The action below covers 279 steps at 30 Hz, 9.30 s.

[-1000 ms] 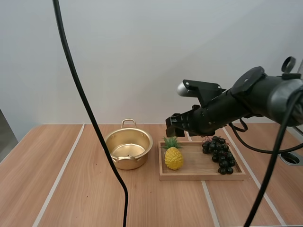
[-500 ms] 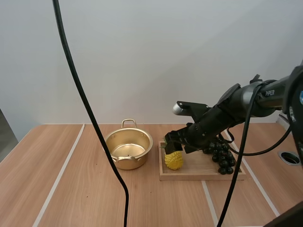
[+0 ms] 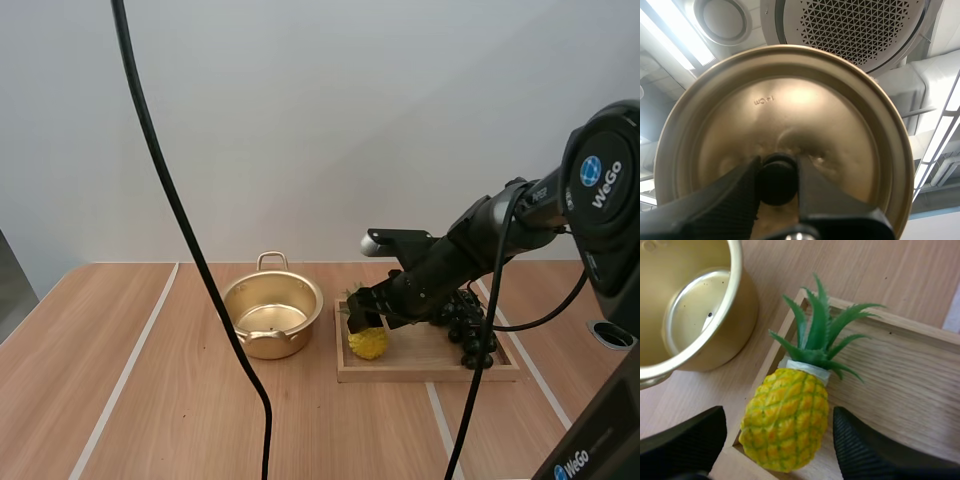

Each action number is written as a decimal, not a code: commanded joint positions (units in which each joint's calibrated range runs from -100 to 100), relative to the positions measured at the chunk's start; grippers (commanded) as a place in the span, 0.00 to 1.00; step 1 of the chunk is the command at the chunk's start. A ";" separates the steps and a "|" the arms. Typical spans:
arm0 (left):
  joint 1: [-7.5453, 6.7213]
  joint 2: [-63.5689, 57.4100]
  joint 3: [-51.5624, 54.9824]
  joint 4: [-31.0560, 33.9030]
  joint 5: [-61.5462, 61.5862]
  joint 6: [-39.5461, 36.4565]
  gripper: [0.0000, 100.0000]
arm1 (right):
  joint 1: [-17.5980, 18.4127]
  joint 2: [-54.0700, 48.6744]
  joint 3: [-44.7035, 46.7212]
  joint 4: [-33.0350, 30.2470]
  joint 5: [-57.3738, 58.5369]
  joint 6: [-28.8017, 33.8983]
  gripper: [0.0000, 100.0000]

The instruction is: Open the pot, put the pineapple inside, and close it

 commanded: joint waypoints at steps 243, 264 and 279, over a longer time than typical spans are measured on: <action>0.01 25.04 -0.29 16.56 118.38 -16.90 0.00 | -2.36 -48.70 -44.20 -10.18 -60.68 12.82 1.00; 0.01 35.90 22.06 16.90 118.38 -12.45 0.00 | -2.36 -48.70 -44.20 -12.69 -59.71 10.09 1.00; 0.01 35.90 36.74 16.20 109.56 -6.52 0.00 | -2.36 -48.70 -44.20 -12.69 -57.84 10.09 1.00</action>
